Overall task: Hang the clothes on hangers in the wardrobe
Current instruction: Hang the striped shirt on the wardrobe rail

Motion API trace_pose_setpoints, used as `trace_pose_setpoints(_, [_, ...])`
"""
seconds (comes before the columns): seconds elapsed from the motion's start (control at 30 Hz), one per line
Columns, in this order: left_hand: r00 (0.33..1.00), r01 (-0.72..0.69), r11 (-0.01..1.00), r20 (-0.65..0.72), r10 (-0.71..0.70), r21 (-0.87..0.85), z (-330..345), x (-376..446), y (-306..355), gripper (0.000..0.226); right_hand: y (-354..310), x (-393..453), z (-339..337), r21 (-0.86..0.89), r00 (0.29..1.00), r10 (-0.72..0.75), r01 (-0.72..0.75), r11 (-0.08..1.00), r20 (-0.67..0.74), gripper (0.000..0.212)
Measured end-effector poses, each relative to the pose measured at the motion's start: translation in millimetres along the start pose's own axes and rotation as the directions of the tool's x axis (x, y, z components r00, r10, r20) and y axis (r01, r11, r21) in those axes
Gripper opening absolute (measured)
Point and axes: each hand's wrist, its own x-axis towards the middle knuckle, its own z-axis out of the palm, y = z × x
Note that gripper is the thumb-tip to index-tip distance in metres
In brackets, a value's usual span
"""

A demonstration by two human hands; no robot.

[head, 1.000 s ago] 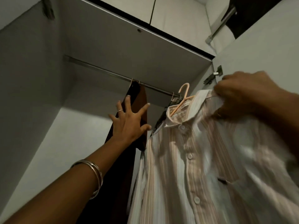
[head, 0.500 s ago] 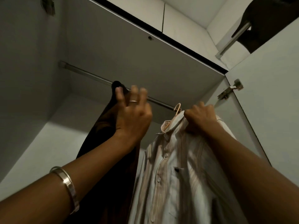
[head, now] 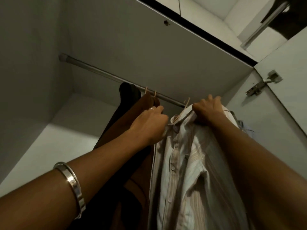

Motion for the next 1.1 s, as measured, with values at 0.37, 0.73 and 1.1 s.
trace_pose_setpoints(0.37, [0.991, -0.046, 0.996, -0.118, 0.055, 0.081, 17, -17, 6, 0.025, 2, -13, -5, 0.191, 0.997, -0.076, 0.079, 0.978, -0.024, 0.058])
trace_pose_setpoints(0.73, [0.727, 0.668, 0.745, -0.208, -0.655, -0.012, -25, -33, 41, 0.090, 50, -93, -2, 0.876, 0.837, 0.316, -0.480, 0.034, 0.447, 0.060])
trace_pose_setpoints(1.1, [0.763, 0.591, 0.555, 0.180, -0.621, -0.585, -26, -31, 46, 0.086, 28, -145, 10, 0.915, 0.883, 0.243, -0.393, -0.085, 0.402, 0.048])
